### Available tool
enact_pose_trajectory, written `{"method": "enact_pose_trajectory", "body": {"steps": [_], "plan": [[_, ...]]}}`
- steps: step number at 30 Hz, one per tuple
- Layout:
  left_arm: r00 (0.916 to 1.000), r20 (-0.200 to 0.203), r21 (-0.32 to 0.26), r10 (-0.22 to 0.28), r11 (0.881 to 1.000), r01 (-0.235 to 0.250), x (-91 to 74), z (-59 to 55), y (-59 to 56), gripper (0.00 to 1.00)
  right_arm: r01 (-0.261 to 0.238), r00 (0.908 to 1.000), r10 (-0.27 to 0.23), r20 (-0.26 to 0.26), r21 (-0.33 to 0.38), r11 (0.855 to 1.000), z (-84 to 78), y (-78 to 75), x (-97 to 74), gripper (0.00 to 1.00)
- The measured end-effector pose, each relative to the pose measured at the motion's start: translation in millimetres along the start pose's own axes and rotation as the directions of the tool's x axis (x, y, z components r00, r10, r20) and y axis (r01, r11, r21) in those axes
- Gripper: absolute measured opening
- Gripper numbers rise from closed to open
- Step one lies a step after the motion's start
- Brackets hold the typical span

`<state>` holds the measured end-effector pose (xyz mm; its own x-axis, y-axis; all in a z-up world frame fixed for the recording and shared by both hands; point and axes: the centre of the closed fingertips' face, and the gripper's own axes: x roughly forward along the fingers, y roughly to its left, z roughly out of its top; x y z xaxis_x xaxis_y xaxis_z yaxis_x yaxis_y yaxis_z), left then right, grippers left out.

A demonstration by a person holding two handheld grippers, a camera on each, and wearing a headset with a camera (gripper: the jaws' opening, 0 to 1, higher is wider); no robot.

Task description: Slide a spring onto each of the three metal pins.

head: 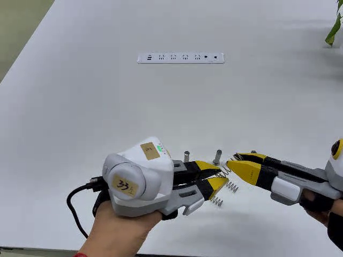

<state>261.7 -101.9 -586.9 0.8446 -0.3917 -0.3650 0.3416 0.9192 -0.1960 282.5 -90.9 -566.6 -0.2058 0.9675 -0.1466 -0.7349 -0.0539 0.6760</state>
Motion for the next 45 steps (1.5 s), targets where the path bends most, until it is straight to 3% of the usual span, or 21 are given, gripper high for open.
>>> {"method": "enact_pose_trajectory", "body": {"steps": [9,22,27,45], "plan": [[0.9998,0.003,0.012,-0.02,1.0,0.02,1.4,3.2,-4.2,0.1,-0.006,1.0,0.006,0.002,0.002,1.0,2.4,6.9,0.9,0.12],[0.9981,-0.031,0.031,-0.053,0.998,0.054,5.7,-4.8,-9.8,0.11,-0.039,0.9948,0.024,-0.099,-0.157,0.987,-4.8,21.7,2.5,0.11],[0.9978,-0.043,0.029,-0.051,0.998,0.052,6.6,-7.6,-10.7,0.15,-0.053,0.9933,0.034,-0.111,-0.175,0.983,-4.1,20.5,0.3,0.11],[0.9965,-0.056,0.036,-0.062,0.997,0.064,8.5,-10.8,-12.8,0.11,-0.07,0.984,0.013,-0.178,-0.318,0.945,-7.2,20.4,-1.2,0.11]]}}
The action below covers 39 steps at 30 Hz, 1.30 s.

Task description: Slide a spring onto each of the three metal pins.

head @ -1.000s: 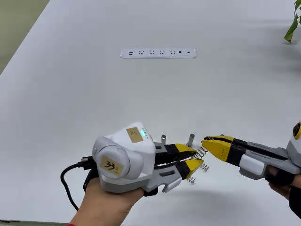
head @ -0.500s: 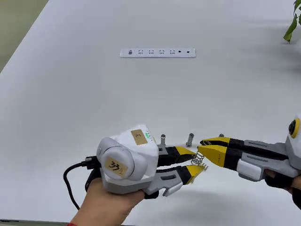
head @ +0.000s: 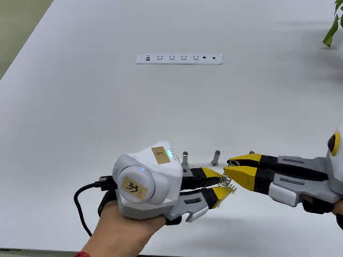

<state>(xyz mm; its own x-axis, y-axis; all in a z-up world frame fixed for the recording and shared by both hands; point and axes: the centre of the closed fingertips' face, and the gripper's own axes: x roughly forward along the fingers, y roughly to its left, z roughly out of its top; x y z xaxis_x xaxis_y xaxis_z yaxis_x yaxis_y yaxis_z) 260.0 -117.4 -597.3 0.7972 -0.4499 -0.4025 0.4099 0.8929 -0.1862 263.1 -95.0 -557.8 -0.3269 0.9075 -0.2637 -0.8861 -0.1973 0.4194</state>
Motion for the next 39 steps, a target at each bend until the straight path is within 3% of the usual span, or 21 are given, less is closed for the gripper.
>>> {"method": "enact_pose_trajectory", "body": {"steps": [13,18,20,24,26,31,33,34,37,38,39], "plan": [[1.0,0.01,0.007,-0.001,1.0,0.001,0.1,-0.6,0.4,0.1,-0.025,0.9949,0.015,-0.099,-0.099,0.995,-6.5,-1.6,-2.2,0.14],[1.0,0.006,0.015,-0.005,1.0,0.005,0.5,-1.3,-0.4,0.1,-0.096,0.9766,0.051,-0.209,-0.212,0.973,-8.9,2.6,-5.3,0.2],[0.9999,-0.001,0.027,-0.01,1.0,0.01,0.9,-2.5,-1.4,0.1,-0.134,0.9623,0.063,-0.265,-0.261,0.956,-8.1,3.2,-6.6,0.22],[0.9998,-0.004,0.038,-0.017,0.999,0.017,1.7,-2.7,-2.3,0.1,-0.228,0.9192,0.082,-0.385,-0.351,0.908,-8.5,6.6,-4.9,0.22],[0.9998,-0.003,0.04,-0.018,0.999,0.018,2.0,-2.2,-2.6,0.1,-0.273,0.9004,0.107,-0.422,-0.356,0.894,-8.6,11.6,-2.8,0.22],[0.9996,-0.009,0.061,-0.025,0.998,0.026,2.2,-4.5,-2.0,0.1,-0.399,0.8122,0.106,-0.574,-0.415,0.818,-17.2,7.6,2.6,0.22],[0.9997,-0.005,0.058,-0.026,0.998,0.026,1.6,-4.7,-1.5,0.1,-0.436,0.7845,0.113,-0.61,-0.413,0.8,-18.7,10.4,3.3,0.22],[0.9997,-0.003,0.056,-0.026,0.998,0.026,1.0,-4.7,-0.9,0.1,-0.462,0.7638,0.115,-0.635,-0.413,0.785,-20.4,12.3,3.2,0.21],[0.9997,0.006,0.054,-0.023,0.998,0.022,-0.4,-4.2,2.2,0.1,-0.515,0.7159,0.105,-0.69,-0.421,0.746,-25.3,8.8,2.9,0.2],[0.9997,0.009,0.052,-0.022,0.998,0.021,-0.6,-4.1,3.0,0.1,-0.52,0.7114,0.099,-0.696,-0.427,0.74,-25.2,7.4,4.0,0.19],[0.9997,0.01,0.051,-0.021,0.998,0.021,-0.7,-4.2,3.6,0.1,-0.518,0.7136,0.099,-0.694,-0.427,0.741,-24.4,8.6,6.0,0.18]]}}
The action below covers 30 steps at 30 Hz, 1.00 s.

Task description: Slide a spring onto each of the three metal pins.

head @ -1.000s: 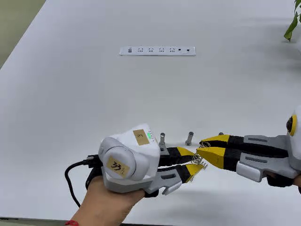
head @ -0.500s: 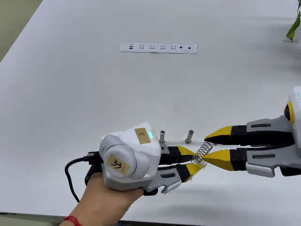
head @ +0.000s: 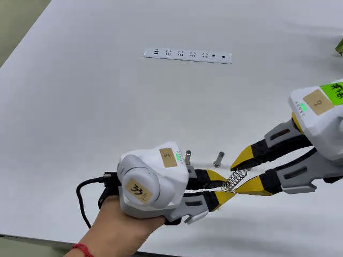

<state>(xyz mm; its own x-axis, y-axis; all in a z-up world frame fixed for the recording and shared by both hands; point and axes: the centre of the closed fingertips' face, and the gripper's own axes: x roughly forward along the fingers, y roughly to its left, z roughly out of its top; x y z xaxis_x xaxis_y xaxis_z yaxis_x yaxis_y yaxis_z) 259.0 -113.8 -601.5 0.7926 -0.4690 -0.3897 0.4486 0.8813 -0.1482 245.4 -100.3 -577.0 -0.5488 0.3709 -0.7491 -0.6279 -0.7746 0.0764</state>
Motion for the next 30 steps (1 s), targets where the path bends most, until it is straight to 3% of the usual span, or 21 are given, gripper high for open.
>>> {"method": "enact_pose_trajectory", "body": {"steps": [6,30], "plan": [[0.9999,0.011,-0.009,0.002,1.0,-0.002,-0.7,0.7,2.6,0.1,-0.018,0.9997,0.018,-0.016,-0.021,1.0,-0.4,-6.9,-0.3,0.13],[1.0,0.007,-0.011,0.005,1.0,-0.005,-1.2,-0.5,5.1,0.12,-0.039,0.9987,0.038,-0.033,-0.016,0.999,3.3,-1.3,2.9,0.12]]}}
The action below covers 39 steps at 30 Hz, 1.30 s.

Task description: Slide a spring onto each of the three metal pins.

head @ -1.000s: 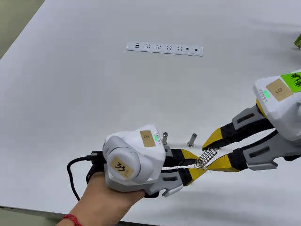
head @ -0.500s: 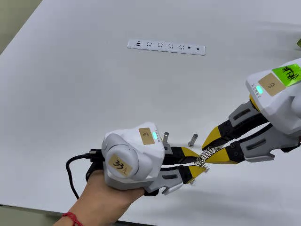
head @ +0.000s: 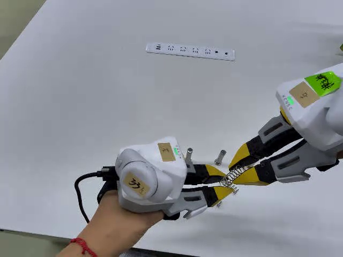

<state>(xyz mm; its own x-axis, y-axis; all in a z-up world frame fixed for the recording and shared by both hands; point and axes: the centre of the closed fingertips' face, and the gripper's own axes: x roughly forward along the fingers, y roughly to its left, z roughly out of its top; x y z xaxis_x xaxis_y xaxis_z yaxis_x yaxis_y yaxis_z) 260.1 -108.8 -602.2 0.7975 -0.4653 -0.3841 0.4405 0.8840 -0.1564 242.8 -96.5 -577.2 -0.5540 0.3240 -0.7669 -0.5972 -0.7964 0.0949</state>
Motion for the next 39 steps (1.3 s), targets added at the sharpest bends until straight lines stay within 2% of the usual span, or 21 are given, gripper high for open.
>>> {"method": "enact_pose_trajectory", "body": {"steps": [5,10,18,23,27,31,36,39], "plan": [[0.9999,-0.011,-0.003,0.009,1.0,-0.009,-2.6,-4.0,1.8,0.15,0.007,1.0,-0.007,0.002,0.004,1.0,-0.6,-6.3,-2.1,0.12],[0.999,-0.024,-0.018,0.037,0.999,-0.037,-10.7,-12.3,9.2,0.18,0.022,0.9997,-0.022,0.001,0.001,1.0,1.8,-12.1,-3.9,0.12],[0.9942,-0.053,-0.015,0.094,0.995,-0.094,-26.9,-26.9,23.0,0.25,0.074,0.997,-0.074,-0.021,-0.005,0.997,5.5,-36.2,0.4,0.12],[0.9892,-0.078,0.0,0.124,0.992,-0.125,-35.0,-36.2,30.7,0.34,0.117,0.9912,-0.117,-0.061,-0.01,0.993,4.5,-61.4,11.3,0.12],[0.9884,-0.076,0.018,0.131,0.991,-0.13,-37.3,-37.9,32.2,0.41,0.128,0.9874,-0.13,-0.091,-0.025,0.991,2.8,-72.7,20.8,0.12],[0.987,-0.077,0.012,0.141,0.99,-0.141,-39.1,-41.8,34.8,0.48,0.14,0.9817,-0.144,-0.125,-0.041,0.989,-0.9,-86.3,29.4,0.12],[0.9855,-0.086,0.013,0.146,0.989,-0.146,-40.1,-49.9,37.5,0.54,0.132,0.9804,-0.137,-0.142,-0.039,0.99,-1.7,-96.7,40.5,0.12],[0.9856,-0.079,0.0,0.15,0.989,-0.15,-40.4,-50.3,38.5,0.61,0.123,0.9795,-0.127,-0.157,-0.035,0.992,-5.0,-100.7,49.5,0.12]]}}
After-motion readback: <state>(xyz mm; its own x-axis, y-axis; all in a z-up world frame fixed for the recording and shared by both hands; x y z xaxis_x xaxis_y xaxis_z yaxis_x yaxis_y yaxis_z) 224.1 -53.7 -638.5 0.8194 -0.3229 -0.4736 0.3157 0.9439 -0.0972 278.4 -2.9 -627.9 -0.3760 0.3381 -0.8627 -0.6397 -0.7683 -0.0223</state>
